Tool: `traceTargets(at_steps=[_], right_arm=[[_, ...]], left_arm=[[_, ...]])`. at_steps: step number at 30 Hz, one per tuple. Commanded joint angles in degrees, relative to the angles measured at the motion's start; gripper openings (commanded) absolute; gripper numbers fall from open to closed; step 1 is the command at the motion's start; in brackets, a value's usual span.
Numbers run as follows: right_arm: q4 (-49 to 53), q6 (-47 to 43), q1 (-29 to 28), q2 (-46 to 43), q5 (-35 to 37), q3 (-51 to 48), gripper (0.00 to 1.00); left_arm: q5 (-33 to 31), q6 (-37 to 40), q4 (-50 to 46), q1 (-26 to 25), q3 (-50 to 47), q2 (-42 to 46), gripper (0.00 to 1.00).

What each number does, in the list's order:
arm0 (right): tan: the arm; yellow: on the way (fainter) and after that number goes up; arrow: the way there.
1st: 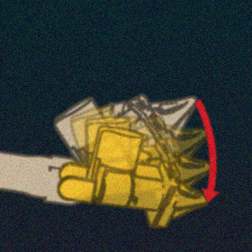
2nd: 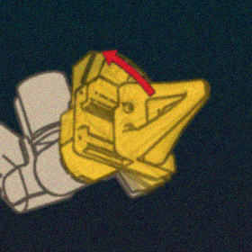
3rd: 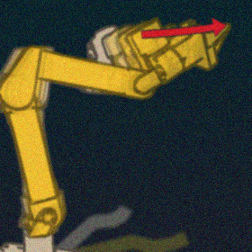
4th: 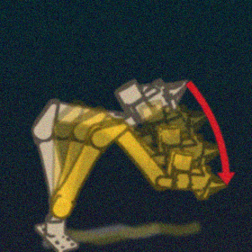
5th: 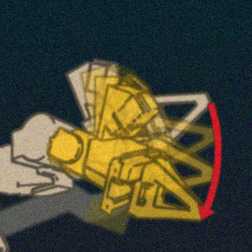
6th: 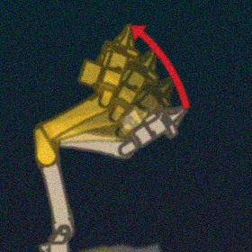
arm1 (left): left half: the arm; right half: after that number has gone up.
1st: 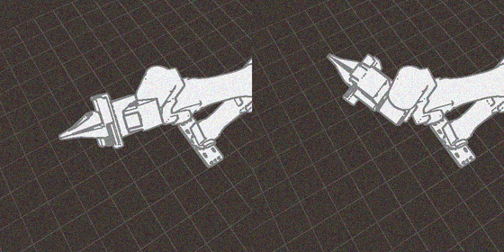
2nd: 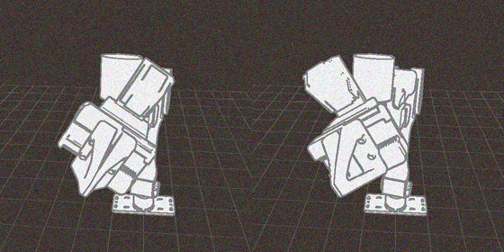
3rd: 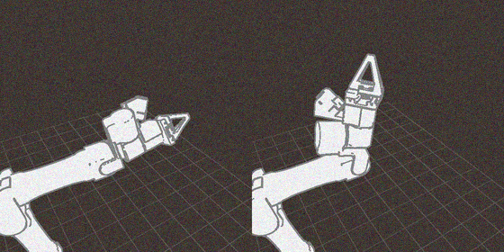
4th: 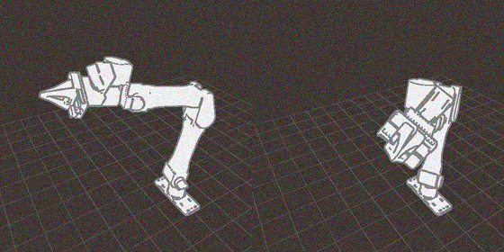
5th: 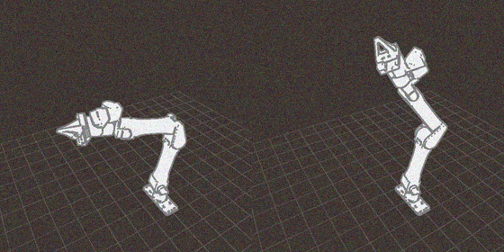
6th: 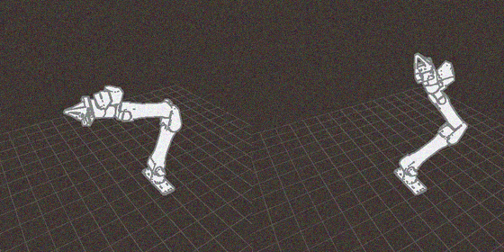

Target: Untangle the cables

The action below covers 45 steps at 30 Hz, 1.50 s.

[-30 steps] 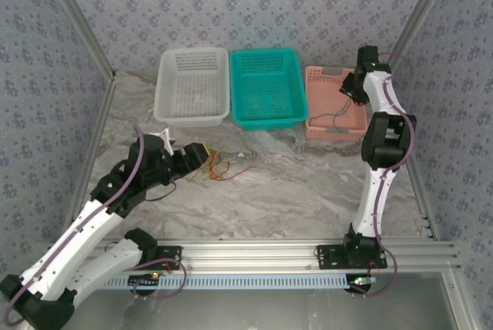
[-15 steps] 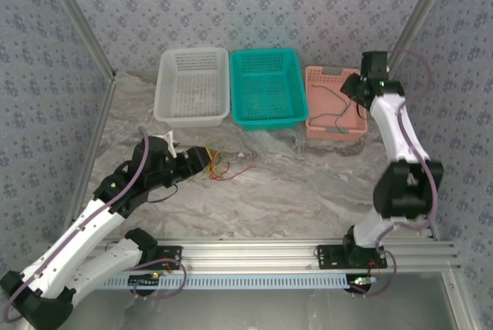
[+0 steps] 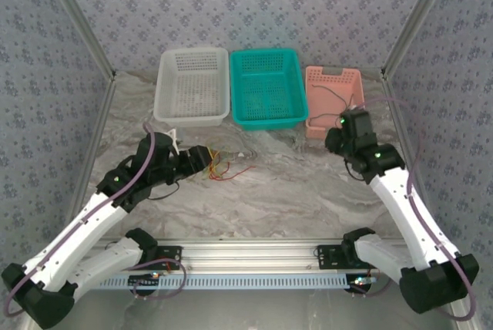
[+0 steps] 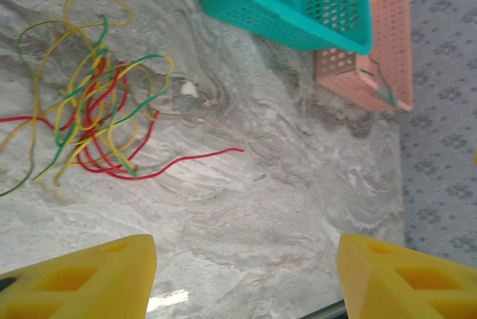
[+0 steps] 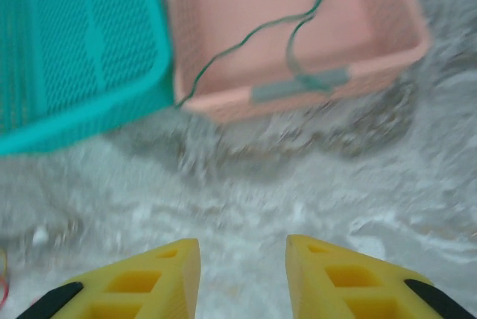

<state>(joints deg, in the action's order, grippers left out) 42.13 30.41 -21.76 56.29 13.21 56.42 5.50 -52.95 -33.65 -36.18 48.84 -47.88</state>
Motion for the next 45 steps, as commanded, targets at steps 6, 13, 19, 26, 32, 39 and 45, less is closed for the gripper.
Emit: traceTargets(at_steps=[6, 13, 19, 26, 32, 39, 45], right_arm=[[-3.43, 12.97, -27.87, 7.15, 8.41, -4.52, 0.49], [-22.17, 24.42, -33.63, 24.56, 2.18, -4.51, 0.59], [-30.38, 34.13, -34.06, 33.59, 2.82, -1.84, 0.63], [-33.35, 41.27, -33.16, 43.11, 1.75, 0.84, 0.61], [-35.44, 42.23, -31.6, 47.94, 2.0, 2.67, 0.54], [-32.9, 40.44, -30.53, 50.36, 3.25, 4.08, 0.16], [-29.37, 38.1, -30.59, 45.29, 7.49, 1.6, 0.0]], left_arm=[[-9.77, -0.4, -6.9, -0.38, -3.11, -4.48, 0.6], [-12.01, -0.69, -0.26, -0.04, -7.56, -11.95, 0.61], [-10.65, 0.02, 6.85, 2.0, -9.39, -15.0, 0.65], [-6.76, 1.06, 13.34, 5.87, -9.81, -21.22, 0.68], [-4.05, 3.0, 18.18, 7.91, -9.02, -27.82, 0.69], [-4.09, 5.64, 23.14, 9.34, -7.09, -36.41, 0.58], [-2.39, 6.03, 29.06, 9.31, -7.19, -39.04, 0.0]])
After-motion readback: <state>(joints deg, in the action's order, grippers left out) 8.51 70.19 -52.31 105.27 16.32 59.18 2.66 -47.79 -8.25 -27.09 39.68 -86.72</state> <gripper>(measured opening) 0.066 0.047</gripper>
